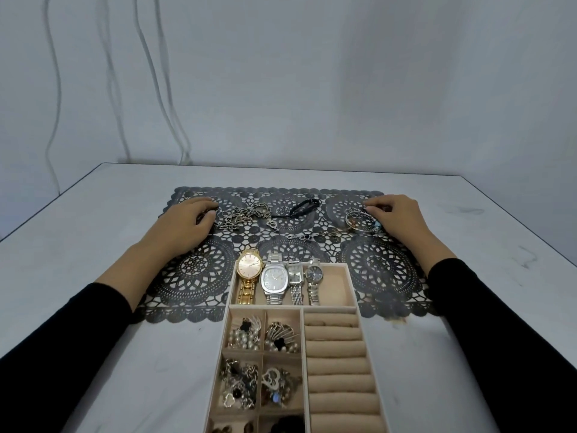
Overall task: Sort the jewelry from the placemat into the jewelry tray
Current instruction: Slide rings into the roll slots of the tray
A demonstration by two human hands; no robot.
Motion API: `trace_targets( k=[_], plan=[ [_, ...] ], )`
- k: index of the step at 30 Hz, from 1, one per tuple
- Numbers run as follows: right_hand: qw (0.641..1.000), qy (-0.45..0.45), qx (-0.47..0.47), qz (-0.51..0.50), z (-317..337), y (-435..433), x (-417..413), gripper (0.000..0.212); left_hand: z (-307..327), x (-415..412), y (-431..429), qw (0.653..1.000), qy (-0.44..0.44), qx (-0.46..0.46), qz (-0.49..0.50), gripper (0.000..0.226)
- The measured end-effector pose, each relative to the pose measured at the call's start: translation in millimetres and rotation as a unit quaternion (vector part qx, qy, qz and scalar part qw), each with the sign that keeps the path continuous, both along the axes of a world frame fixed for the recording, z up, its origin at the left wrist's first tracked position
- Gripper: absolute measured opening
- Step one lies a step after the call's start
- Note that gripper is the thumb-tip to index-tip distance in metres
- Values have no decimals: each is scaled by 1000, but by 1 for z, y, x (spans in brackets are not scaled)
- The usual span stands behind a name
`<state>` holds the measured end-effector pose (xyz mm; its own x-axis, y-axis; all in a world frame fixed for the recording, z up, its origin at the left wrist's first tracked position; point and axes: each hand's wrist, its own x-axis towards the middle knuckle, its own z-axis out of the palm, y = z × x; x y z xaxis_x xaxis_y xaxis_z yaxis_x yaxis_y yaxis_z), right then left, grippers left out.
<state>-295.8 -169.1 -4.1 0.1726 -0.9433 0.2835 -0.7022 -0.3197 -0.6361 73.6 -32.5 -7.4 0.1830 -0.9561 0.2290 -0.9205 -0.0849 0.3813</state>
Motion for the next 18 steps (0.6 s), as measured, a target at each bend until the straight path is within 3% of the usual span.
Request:
trace_targets(
  k=[8, 12, 18],
  plan=[
    [1000, -3, 11, -1, 2, -11, -4, 18, 6, -7, -8, 996, 57, -49, -54, 25],
    [999, -13, 29, 16, 0, -11, -12, 17, 9, -9, -15, 990, 82, -109, -23, 25],
    [1000, 8, 15, 18, -1, -13, -8, 19, 6, -5, -28, 993, 74, -87, 5, 27]
  ],
)
